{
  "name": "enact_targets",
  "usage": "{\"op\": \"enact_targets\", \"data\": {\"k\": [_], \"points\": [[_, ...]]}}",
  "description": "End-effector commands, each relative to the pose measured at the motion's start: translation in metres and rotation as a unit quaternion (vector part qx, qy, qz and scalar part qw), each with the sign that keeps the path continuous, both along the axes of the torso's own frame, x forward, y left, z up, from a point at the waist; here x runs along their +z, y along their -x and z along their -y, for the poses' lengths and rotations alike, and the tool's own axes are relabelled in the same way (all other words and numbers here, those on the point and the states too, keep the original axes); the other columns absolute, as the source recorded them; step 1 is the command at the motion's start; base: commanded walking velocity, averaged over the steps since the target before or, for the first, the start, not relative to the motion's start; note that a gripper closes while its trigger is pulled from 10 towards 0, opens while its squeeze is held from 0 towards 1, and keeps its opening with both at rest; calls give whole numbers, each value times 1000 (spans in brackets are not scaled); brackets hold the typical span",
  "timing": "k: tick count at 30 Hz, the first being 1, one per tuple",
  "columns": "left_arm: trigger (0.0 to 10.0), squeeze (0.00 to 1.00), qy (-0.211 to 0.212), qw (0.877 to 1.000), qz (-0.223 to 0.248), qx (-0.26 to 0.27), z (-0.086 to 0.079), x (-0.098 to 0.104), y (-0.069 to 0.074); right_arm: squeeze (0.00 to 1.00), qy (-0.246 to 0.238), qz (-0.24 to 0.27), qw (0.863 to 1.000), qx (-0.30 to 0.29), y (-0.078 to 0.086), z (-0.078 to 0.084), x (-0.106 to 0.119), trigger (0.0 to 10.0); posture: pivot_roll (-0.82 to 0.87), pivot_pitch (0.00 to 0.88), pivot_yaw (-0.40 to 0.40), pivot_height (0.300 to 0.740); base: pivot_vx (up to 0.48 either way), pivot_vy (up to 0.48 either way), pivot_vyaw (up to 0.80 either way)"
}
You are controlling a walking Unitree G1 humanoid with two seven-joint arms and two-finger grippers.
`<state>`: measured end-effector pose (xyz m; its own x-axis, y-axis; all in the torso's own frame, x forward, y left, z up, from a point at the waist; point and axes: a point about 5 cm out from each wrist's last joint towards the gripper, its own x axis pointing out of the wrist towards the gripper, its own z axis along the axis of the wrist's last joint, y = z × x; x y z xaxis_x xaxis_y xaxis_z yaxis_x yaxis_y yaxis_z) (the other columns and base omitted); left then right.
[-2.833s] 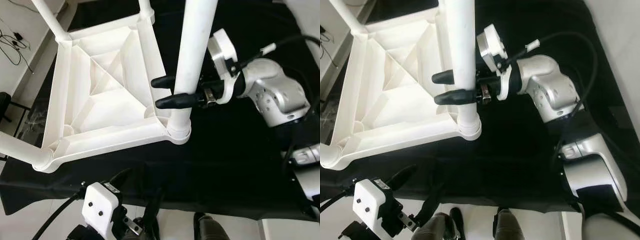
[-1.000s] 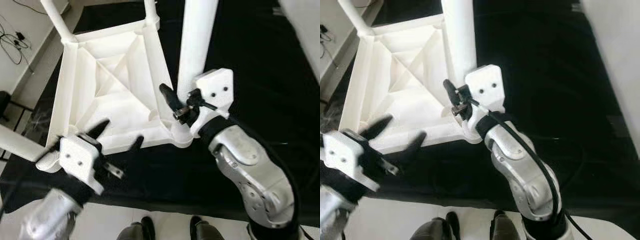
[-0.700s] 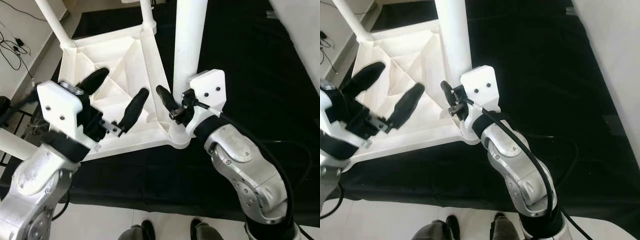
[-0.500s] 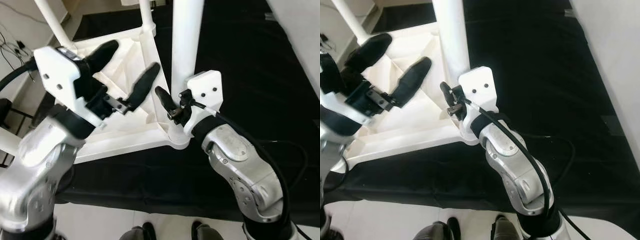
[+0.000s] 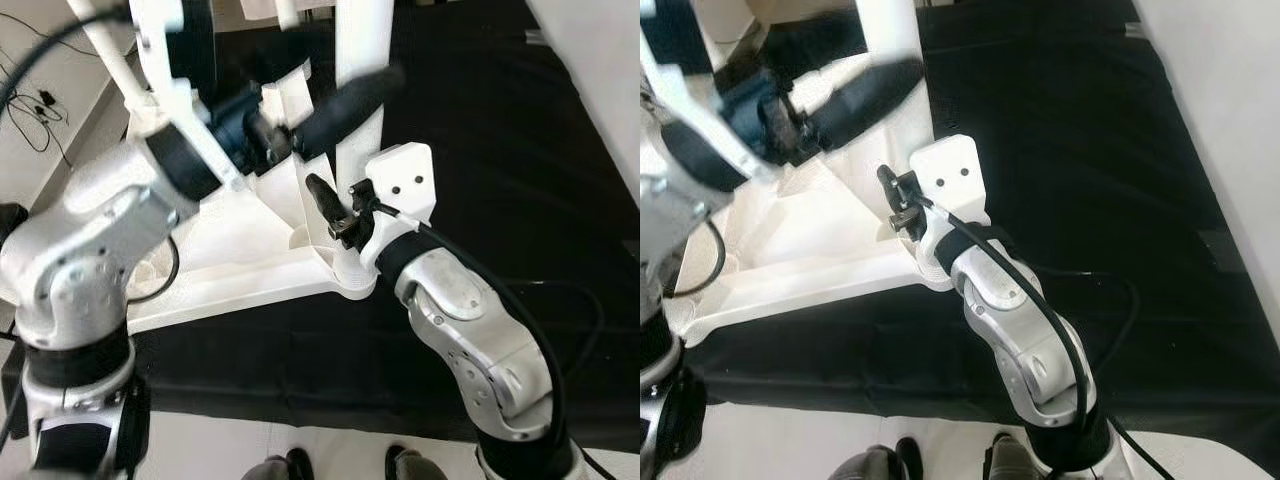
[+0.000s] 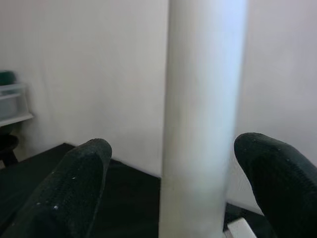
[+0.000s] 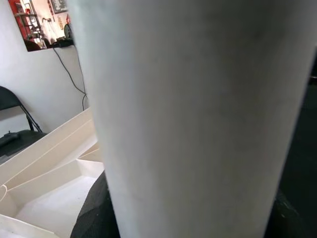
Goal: Building children table
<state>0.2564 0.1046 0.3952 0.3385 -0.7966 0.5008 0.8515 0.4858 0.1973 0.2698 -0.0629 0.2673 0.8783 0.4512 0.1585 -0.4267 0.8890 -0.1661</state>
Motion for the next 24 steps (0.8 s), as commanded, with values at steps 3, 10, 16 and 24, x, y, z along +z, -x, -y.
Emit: {"op": "enact_targets", "data": {"k": [3, 10, 16, 24], "points": [[10000, 0, -10, 1000, -9, -4, -4, 8, -9, 0, 28, -133, 991, -15, -13, -1, -51, 10000, -57, 249, 152, 740, 0, 0, 0], [9804, 0, -35, 996, -83, 12, 2, 10, -33, 0, 27, -129, 991, -7, -13, -4, -50, 10000, -57, 250, 153, 740, 0, 0, 0], [0, 0, -57, 993, -101, -16, 12, 9, -34, 0, 26, -126, 992, -4, -13, -5, -49, 10000, -57, 249, 152, 740, 0, 0, 0], [0, 0, -93, 993, -75, -23, 27, 12, -32, 0, 25, -122, 992, 2, -14, -9, -47, 10000, -54, 243, 151, 740, 0, 0, 0]]}}
